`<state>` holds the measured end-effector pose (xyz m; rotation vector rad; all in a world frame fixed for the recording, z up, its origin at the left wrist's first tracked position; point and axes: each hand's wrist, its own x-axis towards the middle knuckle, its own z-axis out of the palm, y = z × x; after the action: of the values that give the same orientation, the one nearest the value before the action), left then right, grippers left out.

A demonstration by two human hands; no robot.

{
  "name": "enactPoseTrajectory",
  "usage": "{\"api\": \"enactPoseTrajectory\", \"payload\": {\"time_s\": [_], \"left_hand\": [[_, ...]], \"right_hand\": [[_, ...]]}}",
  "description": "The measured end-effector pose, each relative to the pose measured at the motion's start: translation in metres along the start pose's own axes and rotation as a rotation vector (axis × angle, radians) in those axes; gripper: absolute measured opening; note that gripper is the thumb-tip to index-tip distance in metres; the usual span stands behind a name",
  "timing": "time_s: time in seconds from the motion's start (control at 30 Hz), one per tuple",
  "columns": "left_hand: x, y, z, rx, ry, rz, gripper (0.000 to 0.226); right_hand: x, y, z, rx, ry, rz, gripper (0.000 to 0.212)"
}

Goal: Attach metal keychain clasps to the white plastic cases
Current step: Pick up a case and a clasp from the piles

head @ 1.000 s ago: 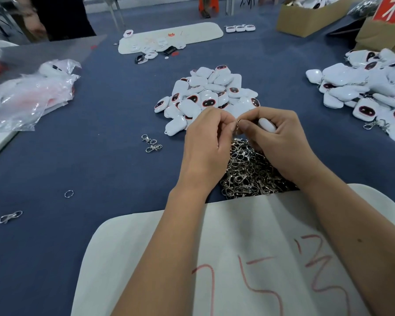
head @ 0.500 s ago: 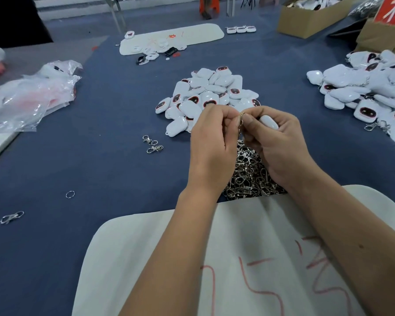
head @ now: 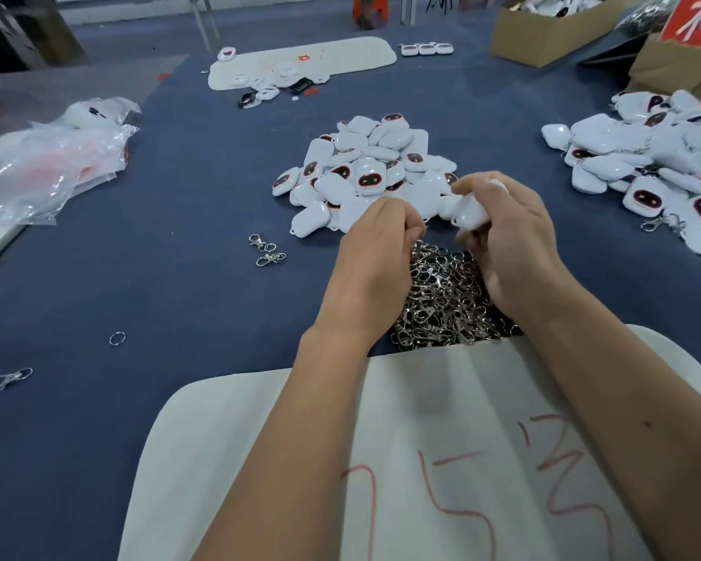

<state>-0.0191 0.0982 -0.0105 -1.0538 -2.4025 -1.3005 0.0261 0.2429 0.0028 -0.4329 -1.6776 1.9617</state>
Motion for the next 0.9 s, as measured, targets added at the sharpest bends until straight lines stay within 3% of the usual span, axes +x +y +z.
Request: {"api": "enactPoseTrajectory", "payload": {"time_s": [0.2,0.4,0.9], "left_hand": [[-0.0014,0.0056,0.0035,-0.063,-0.115,-0.014,0.016],[-0.0015,0.0055,0.0016,-0.065,-0.120,-0.023,0.016],[-0.0032,0.0066,0.0058,-0.027,-0.124,-0.051,0.018]], "right_hand": [[0.0022,0.0056,-0.0001,-0.118,-0.016,0.003,0.023],[0.0015,0.0068,0.0016,-0.302,-0.020,-0.104,0.018],[0.0003,0.0088,0.0015,-0.483,-0.003,-0.212,0.014]]}}
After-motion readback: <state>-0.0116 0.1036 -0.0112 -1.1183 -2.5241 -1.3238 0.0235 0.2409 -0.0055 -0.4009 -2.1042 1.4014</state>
